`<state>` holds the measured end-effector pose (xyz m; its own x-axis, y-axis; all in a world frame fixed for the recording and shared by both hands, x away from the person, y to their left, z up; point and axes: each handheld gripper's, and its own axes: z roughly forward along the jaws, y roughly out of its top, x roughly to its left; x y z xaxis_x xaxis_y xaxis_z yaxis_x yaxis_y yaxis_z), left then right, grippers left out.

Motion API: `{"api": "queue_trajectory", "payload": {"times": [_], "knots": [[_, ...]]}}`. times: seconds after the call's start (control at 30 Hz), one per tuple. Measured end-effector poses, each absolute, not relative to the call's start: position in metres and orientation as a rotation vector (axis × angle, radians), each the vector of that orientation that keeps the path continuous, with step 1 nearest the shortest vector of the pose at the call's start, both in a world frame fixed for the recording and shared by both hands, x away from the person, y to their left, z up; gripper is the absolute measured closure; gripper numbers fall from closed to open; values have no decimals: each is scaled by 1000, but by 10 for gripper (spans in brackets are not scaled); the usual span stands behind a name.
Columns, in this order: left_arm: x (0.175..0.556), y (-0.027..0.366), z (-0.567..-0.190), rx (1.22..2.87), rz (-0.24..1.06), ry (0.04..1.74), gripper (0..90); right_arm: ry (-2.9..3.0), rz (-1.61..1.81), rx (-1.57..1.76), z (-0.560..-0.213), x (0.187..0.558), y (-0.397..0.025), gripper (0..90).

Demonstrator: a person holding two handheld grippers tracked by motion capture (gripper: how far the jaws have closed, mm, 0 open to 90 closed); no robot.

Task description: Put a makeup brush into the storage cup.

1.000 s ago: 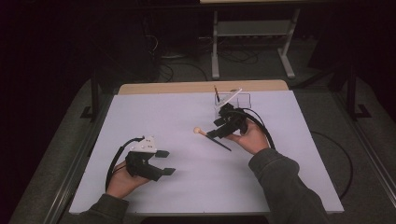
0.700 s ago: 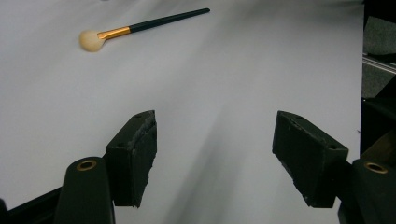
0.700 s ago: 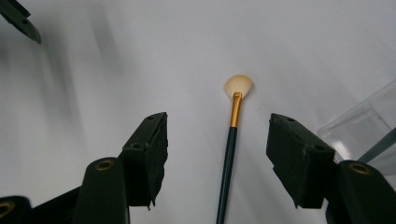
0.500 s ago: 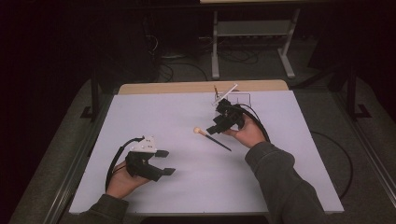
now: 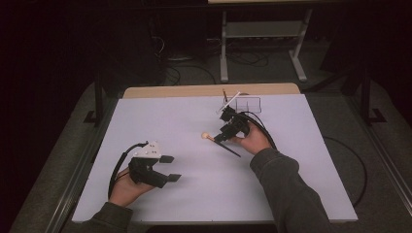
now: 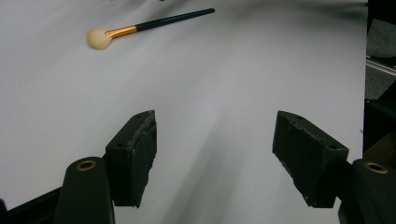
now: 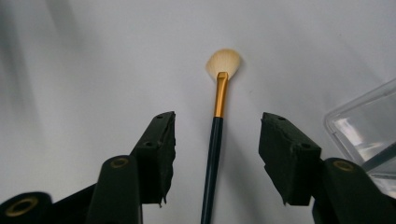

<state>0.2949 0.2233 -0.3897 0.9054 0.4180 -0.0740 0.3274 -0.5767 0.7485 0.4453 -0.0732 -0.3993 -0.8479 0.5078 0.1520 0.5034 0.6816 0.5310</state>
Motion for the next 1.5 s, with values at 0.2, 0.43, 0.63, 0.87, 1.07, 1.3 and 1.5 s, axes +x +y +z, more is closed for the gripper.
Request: {"api": "queue_trajectory", "payload": {"times": [0.2,0.43,0.63,0.87,1.07,1.3,1.5], "knots": [[295,224,-390,2226,143,536,302,2894,882,849,-406,447,-68,505],[295,224,-390,2222,144,538,302,2906,864,843,-411,447,-64,537],[295,225,-390,2226,139,540,301,2915,849,843,-414,447,-62,584],[296,225,-390,2229,145,536,301,2920,827,839,-418,448,-60,636],[295,225,-390,2226,145,539,301,2929,813,852,-420,448,-60,677],[296,225,-390,2227,143,538,301,2933,798,859,-421,448,-60,711],[296,225,-390,2229,143,538,301,2938,785,858,-423,449,-60,731]]}}
